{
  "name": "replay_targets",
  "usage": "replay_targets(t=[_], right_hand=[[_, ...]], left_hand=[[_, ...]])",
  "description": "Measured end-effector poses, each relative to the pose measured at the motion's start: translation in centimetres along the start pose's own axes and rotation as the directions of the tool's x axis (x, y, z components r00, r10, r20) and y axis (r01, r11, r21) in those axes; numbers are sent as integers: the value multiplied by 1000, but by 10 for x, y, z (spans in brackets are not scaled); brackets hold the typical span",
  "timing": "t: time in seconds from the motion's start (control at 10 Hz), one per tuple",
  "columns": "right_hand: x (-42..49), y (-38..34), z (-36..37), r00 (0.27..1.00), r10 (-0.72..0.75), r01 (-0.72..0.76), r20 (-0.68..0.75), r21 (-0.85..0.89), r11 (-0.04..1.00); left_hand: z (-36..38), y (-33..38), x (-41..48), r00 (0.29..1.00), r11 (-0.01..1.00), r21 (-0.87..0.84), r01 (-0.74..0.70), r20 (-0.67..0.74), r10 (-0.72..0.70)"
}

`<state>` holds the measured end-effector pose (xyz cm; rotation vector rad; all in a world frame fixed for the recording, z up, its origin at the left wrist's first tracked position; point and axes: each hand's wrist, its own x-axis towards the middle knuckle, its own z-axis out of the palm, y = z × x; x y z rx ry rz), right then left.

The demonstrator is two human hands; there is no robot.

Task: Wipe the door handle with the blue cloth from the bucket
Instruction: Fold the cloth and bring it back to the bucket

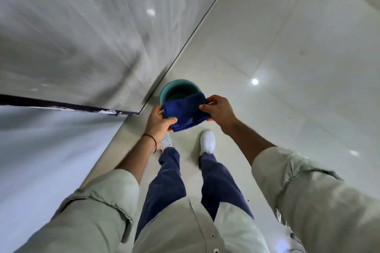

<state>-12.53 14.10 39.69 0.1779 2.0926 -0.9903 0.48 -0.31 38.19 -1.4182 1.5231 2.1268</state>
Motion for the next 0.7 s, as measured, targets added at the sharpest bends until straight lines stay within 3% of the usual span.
replay_targets(t=[0.4,0.6,0.7], right_hand=[[202,102,44,989,48,-31,137,-124,992],[300,148,84,982,-27,75,187,-258,963],[321,156,98,971,-114,205,212,-476,855]], left_hand=[[41,-109,176,965,984,-96,151,-200,-167],[43,-167,268,959,991,-85,108,-254,-126],[37,-185,291,932,993,41,112,-350,-90]])
